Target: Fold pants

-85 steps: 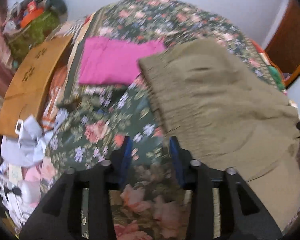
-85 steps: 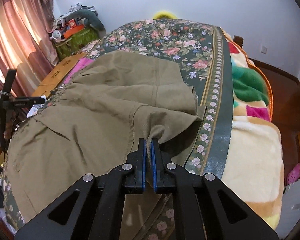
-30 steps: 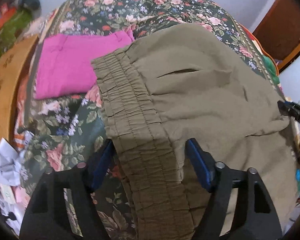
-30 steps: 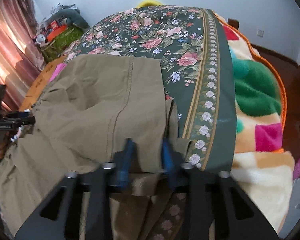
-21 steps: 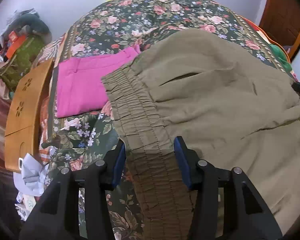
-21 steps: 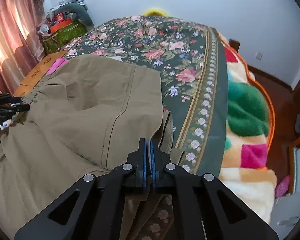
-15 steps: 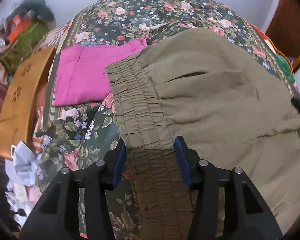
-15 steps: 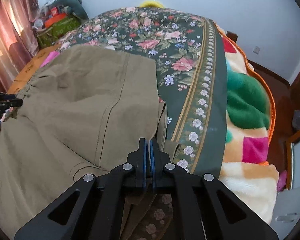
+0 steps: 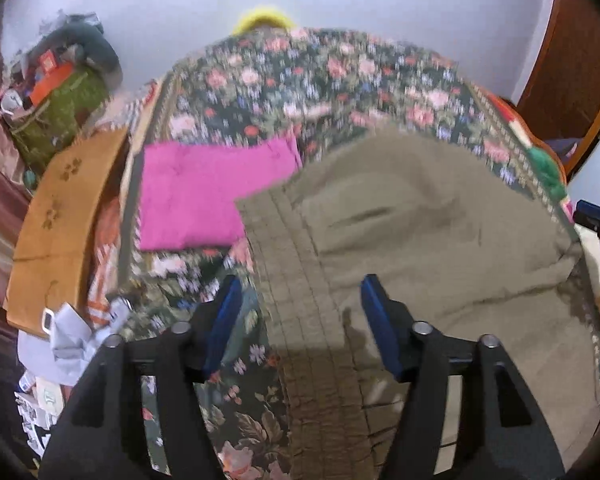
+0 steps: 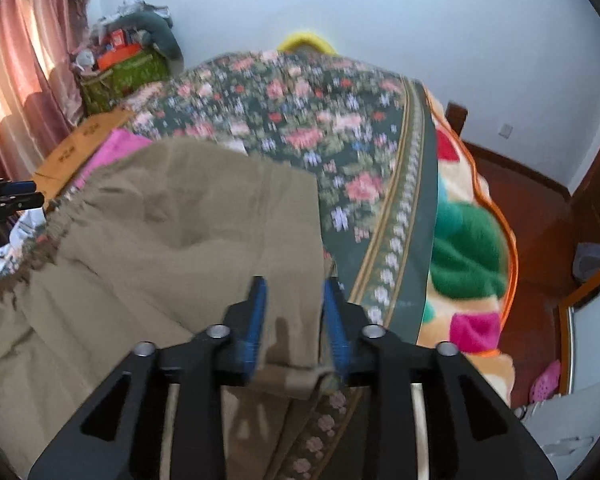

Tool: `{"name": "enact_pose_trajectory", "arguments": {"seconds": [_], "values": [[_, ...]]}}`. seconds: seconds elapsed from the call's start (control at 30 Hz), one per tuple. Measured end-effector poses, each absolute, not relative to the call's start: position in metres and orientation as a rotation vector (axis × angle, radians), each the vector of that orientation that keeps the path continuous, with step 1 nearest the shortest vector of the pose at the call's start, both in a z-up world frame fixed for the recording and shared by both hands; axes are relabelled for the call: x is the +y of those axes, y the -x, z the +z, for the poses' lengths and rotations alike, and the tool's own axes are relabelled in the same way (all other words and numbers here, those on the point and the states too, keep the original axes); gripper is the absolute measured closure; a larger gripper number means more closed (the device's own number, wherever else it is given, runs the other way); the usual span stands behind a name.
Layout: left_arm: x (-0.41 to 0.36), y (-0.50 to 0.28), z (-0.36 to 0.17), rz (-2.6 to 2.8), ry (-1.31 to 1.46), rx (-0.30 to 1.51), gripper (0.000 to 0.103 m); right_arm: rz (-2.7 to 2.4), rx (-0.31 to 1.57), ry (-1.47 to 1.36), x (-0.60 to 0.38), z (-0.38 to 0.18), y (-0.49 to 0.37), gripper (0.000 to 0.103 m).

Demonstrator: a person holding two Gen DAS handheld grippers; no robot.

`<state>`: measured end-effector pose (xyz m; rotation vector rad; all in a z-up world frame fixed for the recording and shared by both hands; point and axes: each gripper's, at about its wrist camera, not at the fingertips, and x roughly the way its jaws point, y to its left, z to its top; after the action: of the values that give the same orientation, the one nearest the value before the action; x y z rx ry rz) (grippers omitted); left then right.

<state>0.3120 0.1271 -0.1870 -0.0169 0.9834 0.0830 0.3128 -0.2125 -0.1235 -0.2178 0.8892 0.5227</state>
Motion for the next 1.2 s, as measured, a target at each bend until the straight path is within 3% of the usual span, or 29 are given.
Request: {"name": "enact_pose_trajectory", "arguments": {"seconds": [0.1,0.17,0.33,1.2], "values": [[0.13,-0.316,-0.169,0.094,0.013,0.931,0.027,0.54,0.841,0.191,-0.206,-0.106,-0.315,0.066],[0.133,-0.321,-0.161,0.107,0.006,0.908,0.019,0.549,0.821,0.169,-0.202,-0.098,-0.32,0.054],[0.143,-0.346,-0.155,0.129,0.0,0.896,0.009,0.57,0.785,0.122,-0.192,-0.086,-0.343,0.051],[0.2,-0.437,-0.295,0.062,0.354,1.195,0.009,0.535,1.146,0.137,-0.133,-0.224,-0.494,0.051]]}}
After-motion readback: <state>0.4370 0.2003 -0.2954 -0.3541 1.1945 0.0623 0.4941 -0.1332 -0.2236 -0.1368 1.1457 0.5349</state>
